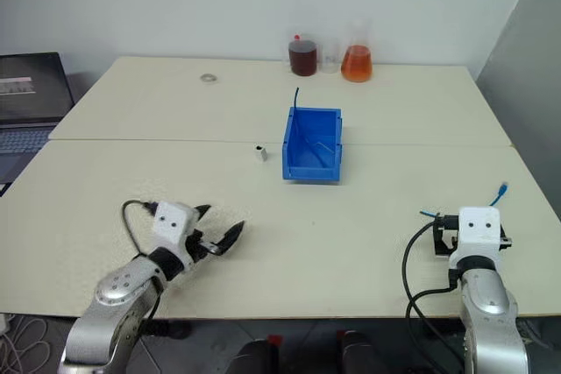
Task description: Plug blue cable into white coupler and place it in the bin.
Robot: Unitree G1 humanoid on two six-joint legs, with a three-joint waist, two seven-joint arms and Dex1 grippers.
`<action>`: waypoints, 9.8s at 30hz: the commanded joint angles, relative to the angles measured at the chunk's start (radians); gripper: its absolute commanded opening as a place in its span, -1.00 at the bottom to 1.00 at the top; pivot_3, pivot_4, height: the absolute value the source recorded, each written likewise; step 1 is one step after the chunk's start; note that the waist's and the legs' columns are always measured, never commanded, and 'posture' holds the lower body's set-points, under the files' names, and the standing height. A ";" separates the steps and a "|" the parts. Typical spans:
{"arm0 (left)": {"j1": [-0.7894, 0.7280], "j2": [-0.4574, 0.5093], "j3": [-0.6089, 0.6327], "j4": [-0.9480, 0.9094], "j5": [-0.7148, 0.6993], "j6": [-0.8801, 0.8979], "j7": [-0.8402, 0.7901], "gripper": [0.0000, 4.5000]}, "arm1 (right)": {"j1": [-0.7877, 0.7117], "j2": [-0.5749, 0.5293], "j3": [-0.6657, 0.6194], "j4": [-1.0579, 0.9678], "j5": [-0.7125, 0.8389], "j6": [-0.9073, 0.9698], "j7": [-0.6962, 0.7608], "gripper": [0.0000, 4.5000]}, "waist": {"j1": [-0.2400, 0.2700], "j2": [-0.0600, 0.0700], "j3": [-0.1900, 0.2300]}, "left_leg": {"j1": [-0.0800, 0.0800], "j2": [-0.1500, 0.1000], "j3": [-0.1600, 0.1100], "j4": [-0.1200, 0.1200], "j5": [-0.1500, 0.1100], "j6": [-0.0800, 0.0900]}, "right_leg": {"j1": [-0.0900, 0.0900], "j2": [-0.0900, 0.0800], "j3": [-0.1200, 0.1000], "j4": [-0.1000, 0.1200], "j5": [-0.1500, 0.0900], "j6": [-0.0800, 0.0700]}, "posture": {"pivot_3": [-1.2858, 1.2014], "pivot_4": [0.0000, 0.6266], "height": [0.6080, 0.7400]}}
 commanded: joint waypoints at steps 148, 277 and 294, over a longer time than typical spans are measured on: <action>-0.536 0.129 -0.239 0.912 0.122 -0.603 -0.842 -0.01 | -0.609 -0.572 0.335 0.162 0.546 0.118 0.994 1.00 | 0.000 0.003 0.007 | -0.002 0.000 -0.001 0.003 -0.002 0.004 | 0.000 0.000 -0.003 0.001 0.005 -0.005 | 0.03 -0.52 1.00; -0.745 -0.081 -0.072 1.226 0.138 -0.427 -0.072 0.96 | -0.865 -0.295 0.075 0.438 1.270 0.505 0.444 -0.95 | 0.003 0.002 0.009 | -0.005 0.000 -0.001 0.000 -0.002 0.005 | -0.001 0.000 -0.003 -0.005 0.004 -0.005 | 0.03 -0.52 1.00; -0.963 -0.198 -0.034 1.578 0.213 -0.541 0.060 0.96 | -0.845 -0.293 0.044 0.405 1.286 0.506 0.393 -0.95 | 0.005 0.002 0.009 | -0.005 -0.002 -0.003 0.001 -0.002 0.005 | 0.000 -0.001 -0.004 -0.004 0.005 -0.003 | 0.03 -0.52 1.00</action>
